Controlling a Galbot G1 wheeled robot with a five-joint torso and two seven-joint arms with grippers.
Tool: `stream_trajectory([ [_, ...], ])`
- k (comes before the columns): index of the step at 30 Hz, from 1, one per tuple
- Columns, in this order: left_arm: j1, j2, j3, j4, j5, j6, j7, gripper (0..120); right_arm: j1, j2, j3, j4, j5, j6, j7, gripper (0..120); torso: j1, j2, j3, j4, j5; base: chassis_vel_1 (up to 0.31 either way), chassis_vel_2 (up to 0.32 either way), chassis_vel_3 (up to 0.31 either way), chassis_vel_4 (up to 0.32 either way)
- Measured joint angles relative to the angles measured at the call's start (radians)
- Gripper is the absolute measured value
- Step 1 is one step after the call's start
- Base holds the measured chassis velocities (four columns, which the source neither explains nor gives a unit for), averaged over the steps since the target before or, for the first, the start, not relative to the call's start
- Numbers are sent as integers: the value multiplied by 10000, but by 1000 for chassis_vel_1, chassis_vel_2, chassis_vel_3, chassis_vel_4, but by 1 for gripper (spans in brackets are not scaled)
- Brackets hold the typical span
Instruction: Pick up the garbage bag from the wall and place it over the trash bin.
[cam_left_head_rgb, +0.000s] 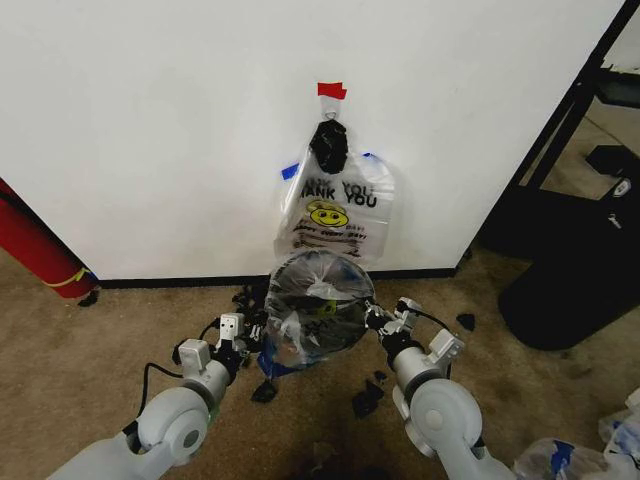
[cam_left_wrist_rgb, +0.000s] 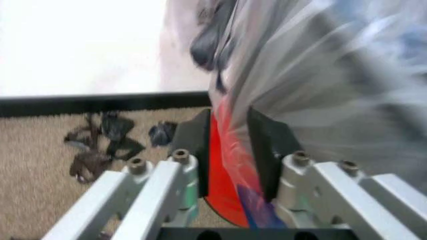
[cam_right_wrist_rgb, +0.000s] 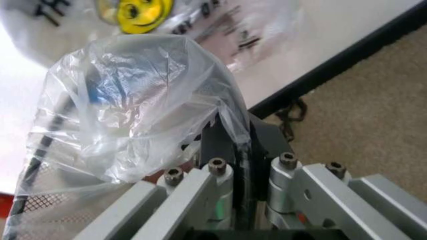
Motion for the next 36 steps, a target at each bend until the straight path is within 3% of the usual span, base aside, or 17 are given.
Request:
stream_trajectory([
  [3,94,-20,-18,-382,568,91,-428,41,21,80,118,-154,80,15,130,1,0,0,0,0,-2,0,0,0,0],
  [11,708,-260,-250,-1277,578,-38,-1343,66,91,216,389,-285,591,-7,491,1,0,0,0,2,1,0,0,0,0],
  [17,1504,-936,-360,-818,1441,-1734,-1175,92,-110,228,575,-213,683,-319,675,1,0,0,0,-1,-1,0,0,0,0],
  [18,1504,-936,-360,-818,1441,-1734,-1175,92,-110,228,575,-213,683,-319,675,1,0,0,0,-1,-1,0,0,0,0],
  [19,1636,-1149,-545,-722,1869,-2124,-1011,95,-165,242,576,-212,657,-388,674,1,0,0,0,-1,1,0,0,0,0],
  [21,2210,-2095,-1497,-342,3758,-3248,-398,100,-250,249,571,-296,587,-560,658,1,0,0,0,-5,0,0,0,0,0],
  [23,2713,-2901,-2179,-253,4724,-3809,-93,100,-232,242,518,-420,583,-683,649,1,0,0,0,-3,0,0,0,0,0],
  [24,2713,-2901,-2179,-253,4724,-3809,-93,100,-232,242,518,-420,583,-683,649,1,0,0,0,-3,0,0,0,0,0],
  [26,3512,-3915,-2962,-326,5378,-4285,186,100,-158,228,411,-579,593,-795,585,1,-1,0,0,4,-1,0,0,0,0],
  [29,4165,-4652,-4071,-452,5709,-4899,526,100,-90,181,276,-728,592,-895,442,1,-1,0,-1,2,2,0,0,0,0],
  [30,4165,-4652,-4071,-452,5709,-4899,526,100,-90,181,276,-728,592,-895,442,1,-1,0,-1,2,2,0,0,0,0],
  [33,4689,-5054,-5332,-609,5745,-5342,884,100,-79,97,88,-872,545,-978,255,1,-1,0,0,2,3,0,0,0,0],
  [36,4880,-5158,-5494,-621,5774,-5475,894,100,-58,-3,50,-1011,513,-1012,118,1,-1,0,0,0,-1,0,0,0,0],
])
